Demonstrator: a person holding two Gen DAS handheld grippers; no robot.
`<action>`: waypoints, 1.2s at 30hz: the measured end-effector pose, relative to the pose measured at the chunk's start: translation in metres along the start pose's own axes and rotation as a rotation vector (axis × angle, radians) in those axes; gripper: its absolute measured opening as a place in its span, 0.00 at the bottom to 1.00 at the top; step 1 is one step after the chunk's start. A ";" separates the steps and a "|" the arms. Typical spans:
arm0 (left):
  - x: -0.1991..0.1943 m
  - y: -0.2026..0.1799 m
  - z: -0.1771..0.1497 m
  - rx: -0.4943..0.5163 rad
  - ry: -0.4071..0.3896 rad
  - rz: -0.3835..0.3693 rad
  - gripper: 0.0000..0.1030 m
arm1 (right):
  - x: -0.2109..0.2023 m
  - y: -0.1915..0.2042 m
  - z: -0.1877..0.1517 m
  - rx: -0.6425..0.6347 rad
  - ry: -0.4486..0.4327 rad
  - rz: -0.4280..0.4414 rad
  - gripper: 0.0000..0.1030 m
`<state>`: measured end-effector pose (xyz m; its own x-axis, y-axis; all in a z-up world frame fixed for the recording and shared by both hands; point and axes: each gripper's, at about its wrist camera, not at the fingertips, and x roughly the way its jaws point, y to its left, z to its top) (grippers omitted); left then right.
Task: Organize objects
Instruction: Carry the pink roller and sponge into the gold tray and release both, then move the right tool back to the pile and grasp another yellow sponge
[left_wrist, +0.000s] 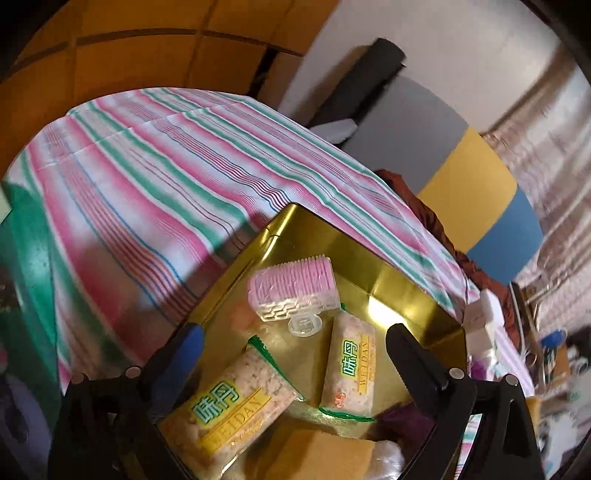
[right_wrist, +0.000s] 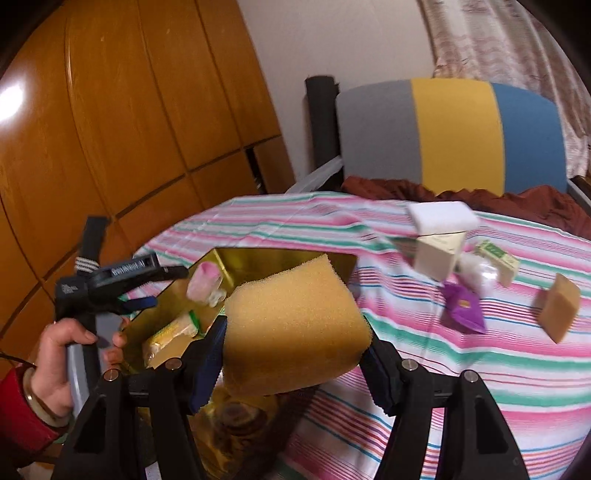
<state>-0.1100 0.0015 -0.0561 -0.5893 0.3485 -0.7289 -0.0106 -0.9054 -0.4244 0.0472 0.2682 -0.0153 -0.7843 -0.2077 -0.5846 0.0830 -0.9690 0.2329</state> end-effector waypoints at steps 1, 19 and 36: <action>-0.004 -0.001 0.001 -0.004 -0.010 0.005 0.98 | 0.008 0.004 0.005 -0.018 0.024 0.001 0.65; -0.037 0.002 0.017 -0.068 -0.089 0.011 1.00 | 0.144 0.025 0.041 -0.127 0.390 -0.004 0.73; -0.037 -0.036 -0.007 0.068 -0.074 -0.024 1.00 | 0.042 -0.019 0.028 -0.036 0.092 -0.205 0.80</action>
<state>-0.0823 0.0223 -0.0177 -0.6461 0.3534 -0.6765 -0.0781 -0.9123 -0.4020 -0.0045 0.2816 -0.0219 -0.7276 -0.0153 -0.6858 -0.0496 -0.9960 0.0749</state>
